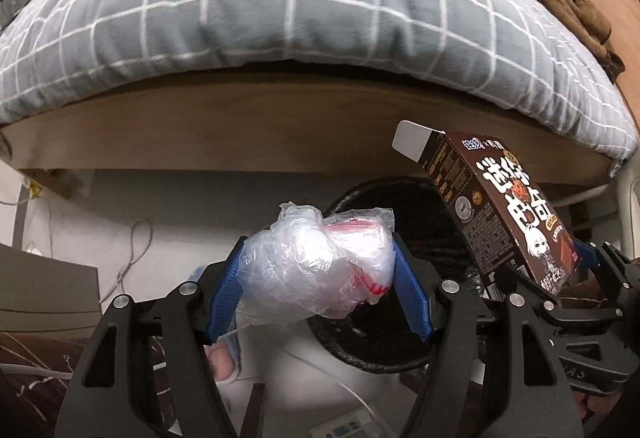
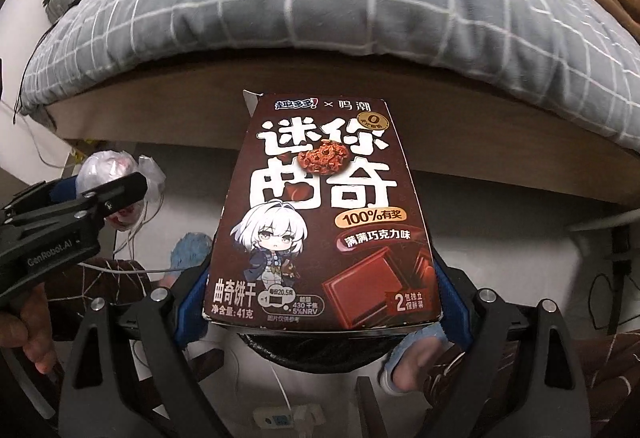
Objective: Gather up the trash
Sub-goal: 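Open the right tool over the bin while the left tool drops the clear bag in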
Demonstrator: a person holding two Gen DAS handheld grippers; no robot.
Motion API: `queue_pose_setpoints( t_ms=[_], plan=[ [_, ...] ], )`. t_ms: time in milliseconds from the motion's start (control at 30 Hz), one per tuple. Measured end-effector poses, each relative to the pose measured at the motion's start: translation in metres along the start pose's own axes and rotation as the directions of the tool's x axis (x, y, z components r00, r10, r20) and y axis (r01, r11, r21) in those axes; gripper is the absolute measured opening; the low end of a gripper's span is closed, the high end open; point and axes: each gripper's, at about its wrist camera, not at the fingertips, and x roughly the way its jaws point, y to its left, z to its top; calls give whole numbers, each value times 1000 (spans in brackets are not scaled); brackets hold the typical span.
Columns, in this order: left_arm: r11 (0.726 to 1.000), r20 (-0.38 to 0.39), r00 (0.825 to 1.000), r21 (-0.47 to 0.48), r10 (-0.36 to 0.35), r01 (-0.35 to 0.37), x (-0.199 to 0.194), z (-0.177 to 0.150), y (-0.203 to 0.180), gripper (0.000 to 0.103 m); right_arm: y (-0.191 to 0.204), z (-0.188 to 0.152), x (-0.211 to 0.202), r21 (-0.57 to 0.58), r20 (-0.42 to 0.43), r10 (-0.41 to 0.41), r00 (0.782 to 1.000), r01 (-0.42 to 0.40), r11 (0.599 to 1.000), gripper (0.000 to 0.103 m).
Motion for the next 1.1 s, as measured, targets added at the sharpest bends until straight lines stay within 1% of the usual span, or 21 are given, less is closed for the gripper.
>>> queue_pose_setpoints(
  t_ms=[167, 200, 300, 600, 800, 900, 1100],
  plan=[
    [1000, -3, 1000, -23, 13, -13, 1, -2, 8, 66, 5, 3, 7, -14, -7, -10, 1000, 10, 1000, 89],
    [1000, -2, 1000, -23, 13, -13, 1, -3, 8, 66, -1, 2, 6, -13, -3, -13, 1000, 13, 1000, 93],
    [1000, 0, 1000, -13, 10, -10, 2, -3, 3, 66, -6, 5, 0, -3, 24, -28, 999, 28, 1000, 95],
    [997, -8, 999, 64, -39, 40, 1, -1, -34, 66, -42, 4, -23, 62, 83, -88, 993, 83, 995, 95],
    [993, -6, 998, 103, -57, 58, 2, -1, -60, 66, -80, 1, -38, 121, 114, -124, 986, 111, 986, 95],
    [990, -9, 998, 126, -68, 69, 2, 2, -79, 66, -91, 0, -43, 142, 121, -138, 983, 120, 983, 95],
    [986, -18, 996, 143, -87, 88, 8, -1, -104, 67, -105, -6, -48, 176, 134, -161, 978, 137, 975, 95]
  ],
)
